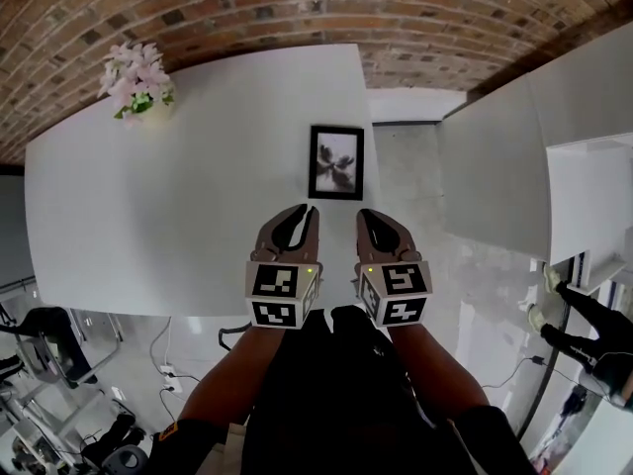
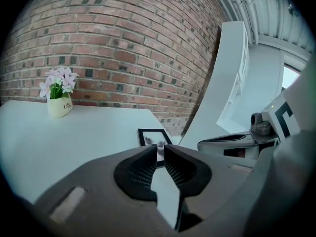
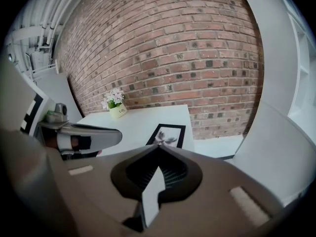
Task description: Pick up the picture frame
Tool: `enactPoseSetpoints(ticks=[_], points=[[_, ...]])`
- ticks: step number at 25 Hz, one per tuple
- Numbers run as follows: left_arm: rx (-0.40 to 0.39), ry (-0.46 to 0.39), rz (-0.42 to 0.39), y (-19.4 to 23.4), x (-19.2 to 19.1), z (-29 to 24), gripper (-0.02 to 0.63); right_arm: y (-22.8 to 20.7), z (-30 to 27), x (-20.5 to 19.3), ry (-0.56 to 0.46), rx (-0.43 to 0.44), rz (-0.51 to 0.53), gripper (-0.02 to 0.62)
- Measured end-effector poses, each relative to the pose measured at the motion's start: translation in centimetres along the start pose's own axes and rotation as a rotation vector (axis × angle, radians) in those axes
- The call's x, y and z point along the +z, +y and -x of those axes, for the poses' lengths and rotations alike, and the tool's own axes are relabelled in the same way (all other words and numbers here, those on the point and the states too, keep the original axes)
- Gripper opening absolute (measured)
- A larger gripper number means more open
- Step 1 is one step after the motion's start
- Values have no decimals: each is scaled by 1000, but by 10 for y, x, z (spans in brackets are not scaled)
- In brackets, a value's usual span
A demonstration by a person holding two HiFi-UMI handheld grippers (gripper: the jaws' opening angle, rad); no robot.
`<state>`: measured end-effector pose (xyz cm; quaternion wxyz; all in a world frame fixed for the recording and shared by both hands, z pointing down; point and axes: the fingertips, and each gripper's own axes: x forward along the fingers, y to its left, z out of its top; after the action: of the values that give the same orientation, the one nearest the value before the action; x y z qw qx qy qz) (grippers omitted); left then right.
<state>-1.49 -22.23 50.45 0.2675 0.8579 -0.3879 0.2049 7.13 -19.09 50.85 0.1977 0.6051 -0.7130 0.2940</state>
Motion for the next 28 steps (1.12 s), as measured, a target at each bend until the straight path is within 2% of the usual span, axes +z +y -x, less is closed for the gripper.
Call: enactPoseSetpoints(ticks=[4, 6, 28], points=[[2, 21, 12, 10, -3, -13, 55, -4, -13, -2, 18, -9, -18, 3], [2, 33, 14, 14, -4, -19, 57, -7, -20, -3, 26, -9, -32, 41], [-10, 162, 23, 34, -27, -77, 101, -41, -71, -22, 114, -47, -105, 78]])
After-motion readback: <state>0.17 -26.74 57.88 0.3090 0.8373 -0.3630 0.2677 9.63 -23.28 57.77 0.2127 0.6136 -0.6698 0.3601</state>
